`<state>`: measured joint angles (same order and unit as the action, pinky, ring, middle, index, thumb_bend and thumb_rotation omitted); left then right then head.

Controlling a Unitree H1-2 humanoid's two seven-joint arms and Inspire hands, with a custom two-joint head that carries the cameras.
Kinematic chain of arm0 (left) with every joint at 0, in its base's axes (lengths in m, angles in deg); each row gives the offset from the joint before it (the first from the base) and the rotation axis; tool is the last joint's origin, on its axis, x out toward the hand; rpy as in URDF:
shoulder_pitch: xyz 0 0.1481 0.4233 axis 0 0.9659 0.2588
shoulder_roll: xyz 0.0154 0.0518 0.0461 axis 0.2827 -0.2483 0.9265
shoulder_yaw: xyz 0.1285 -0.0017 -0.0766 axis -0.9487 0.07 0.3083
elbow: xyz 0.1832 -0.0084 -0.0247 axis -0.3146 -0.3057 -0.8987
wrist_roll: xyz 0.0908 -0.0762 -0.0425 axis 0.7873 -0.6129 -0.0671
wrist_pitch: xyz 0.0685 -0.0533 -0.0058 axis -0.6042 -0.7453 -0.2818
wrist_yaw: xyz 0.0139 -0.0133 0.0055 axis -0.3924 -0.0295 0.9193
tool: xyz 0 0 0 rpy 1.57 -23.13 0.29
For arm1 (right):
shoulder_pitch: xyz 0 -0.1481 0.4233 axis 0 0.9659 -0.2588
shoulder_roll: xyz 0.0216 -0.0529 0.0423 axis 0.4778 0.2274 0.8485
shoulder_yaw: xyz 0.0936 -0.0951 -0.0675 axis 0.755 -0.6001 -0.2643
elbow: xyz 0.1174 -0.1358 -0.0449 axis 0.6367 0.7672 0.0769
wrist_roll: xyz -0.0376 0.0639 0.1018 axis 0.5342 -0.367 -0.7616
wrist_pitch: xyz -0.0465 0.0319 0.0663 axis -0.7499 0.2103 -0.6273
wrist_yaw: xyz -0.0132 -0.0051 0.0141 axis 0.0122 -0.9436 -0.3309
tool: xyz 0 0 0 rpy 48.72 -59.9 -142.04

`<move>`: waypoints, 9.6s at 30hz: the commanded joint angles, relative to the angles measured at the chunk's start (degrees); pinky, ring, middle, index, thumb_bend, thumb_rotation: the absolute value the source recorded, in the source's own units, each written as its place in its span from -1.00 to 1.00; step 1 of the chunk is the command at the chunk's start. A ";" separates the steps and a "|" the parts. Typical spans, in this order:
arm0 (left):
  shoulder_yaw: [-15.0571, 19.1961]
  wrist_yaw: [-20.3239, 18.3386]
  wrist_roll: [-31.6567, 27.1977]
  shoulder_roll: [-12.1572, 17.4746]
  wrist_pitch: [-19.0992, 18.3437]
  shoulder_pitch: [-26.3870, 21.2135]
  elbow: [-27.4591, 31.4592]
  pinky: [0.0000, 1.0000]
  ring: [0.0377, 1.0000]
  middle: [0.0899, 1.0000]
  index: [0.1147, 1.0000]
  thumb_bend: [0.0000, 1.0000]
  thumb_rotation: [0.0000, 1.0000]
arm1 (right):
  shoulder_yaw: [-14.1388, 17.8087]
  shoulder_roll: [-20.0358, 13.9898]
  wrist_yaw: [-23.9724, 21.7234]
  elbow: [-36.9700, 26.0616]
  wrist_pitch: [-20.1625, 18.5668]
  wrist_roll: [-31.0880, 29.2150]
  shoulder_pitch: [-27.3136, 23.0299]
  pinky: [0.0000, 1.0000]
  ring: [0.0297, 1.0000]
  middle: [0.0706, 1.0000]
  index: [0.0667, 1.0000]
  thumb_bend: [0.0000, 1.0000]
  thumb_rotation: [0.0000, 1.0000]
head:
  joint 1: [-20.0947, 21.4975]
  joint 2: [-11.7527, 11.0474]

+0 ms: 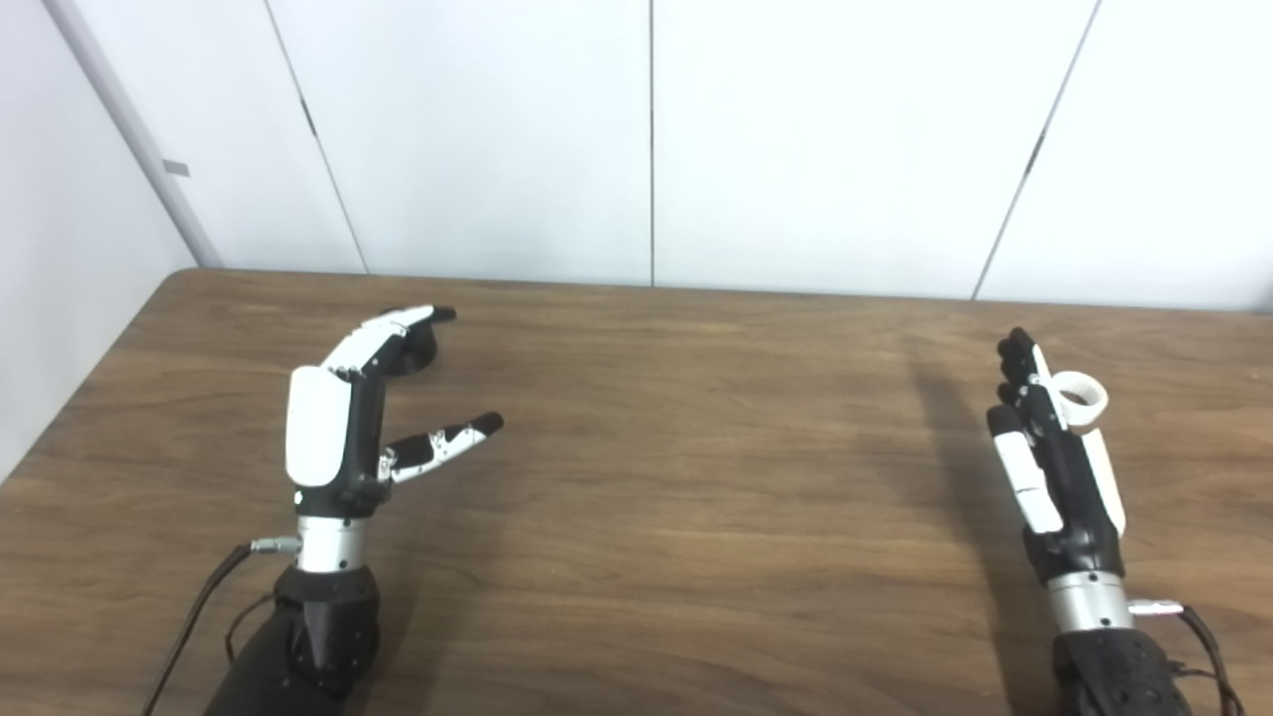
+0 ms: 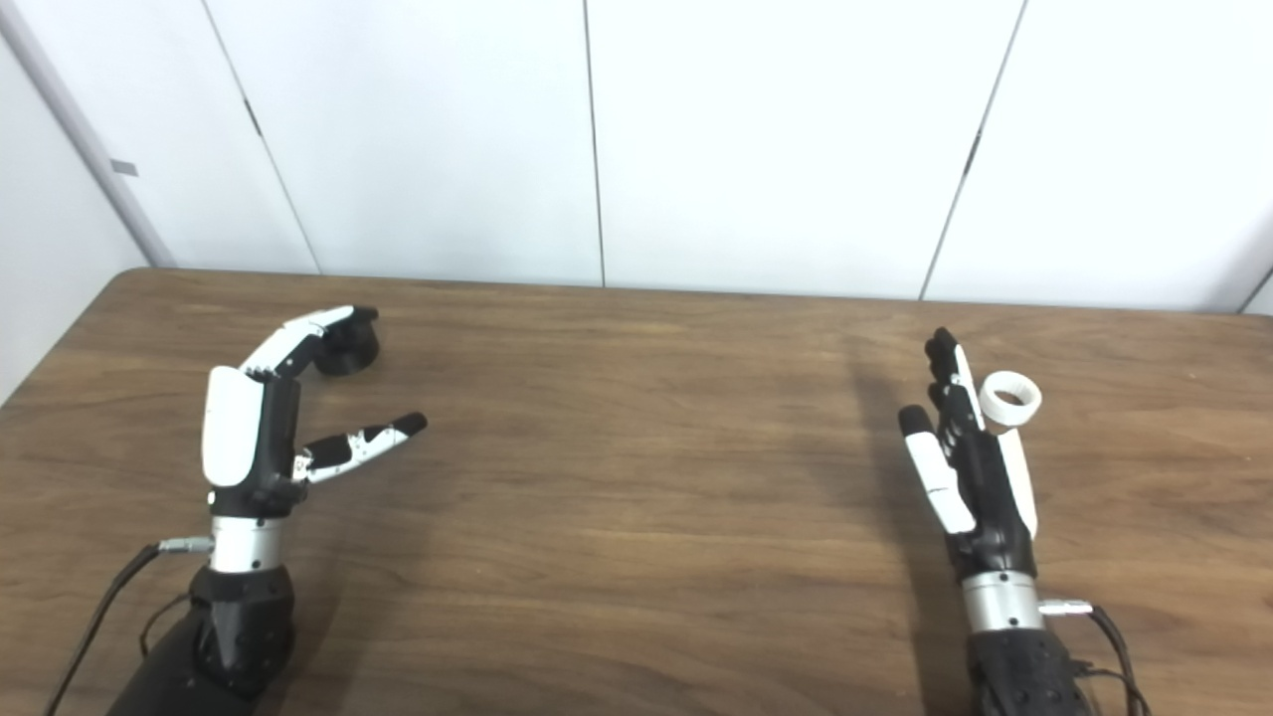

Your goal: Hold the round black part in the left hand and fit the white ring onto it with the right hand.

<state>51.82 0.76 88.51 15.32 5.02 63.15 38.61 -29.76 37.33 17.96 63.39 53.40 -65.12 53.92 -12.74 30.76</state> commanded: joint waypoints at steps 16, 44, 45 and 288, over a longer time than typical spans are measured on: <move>6.91 2.09 -4.08 2.44 0.56 -6.77 -16.33 0.95 0.97 0.99 0.96 0.70 -0.49 | 0.26 -0.32 -1.42 5.32 1.86 -3.42 3.04 0.93 1.00 0.99 1.00 -0.12 0.65 | -3.50 -1.07; 7.33 -37.91 -20.25 13.33 -14.82 -11.01 -17.42 1.00 1.00 1.00 0.86 1.00 -0.17 | 0.46 -0.49 -1.34 4.71 1.12 -2.70 3.17 0.90 0.99 0.97 0.97 -0.13 0.71 | -5.23 -0.99; 7.30 -38.10 -20.27 13.60 -14.92 -11.31 -17.55 1.00 1.00 1.00 0.86 1.00 -0.17 | 0.49 -0.45 -1.35 4.54 0.93 -2.77 3.20 0.89 1.00 0.97 0.97 -0.13 0.71 | -5.23 -0.99; -34.77 -35.13 -11.45 8.57 1.25 -14.37 -8.30 1.00 1.00 0.71 -0.17 0.05 -0.88 | -21.14 -34.79 -17.12 7.95 -20.19 45.65 -30.61 1.00 1.00 0.84 0.43 0.93 -0.55 | 34.98 0.03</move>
<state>18.03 -32.77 75.26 21.43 7.17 47.77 31.67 -51.44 3.59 0.03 71.95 32.56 -20.08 26.51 22.24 30.76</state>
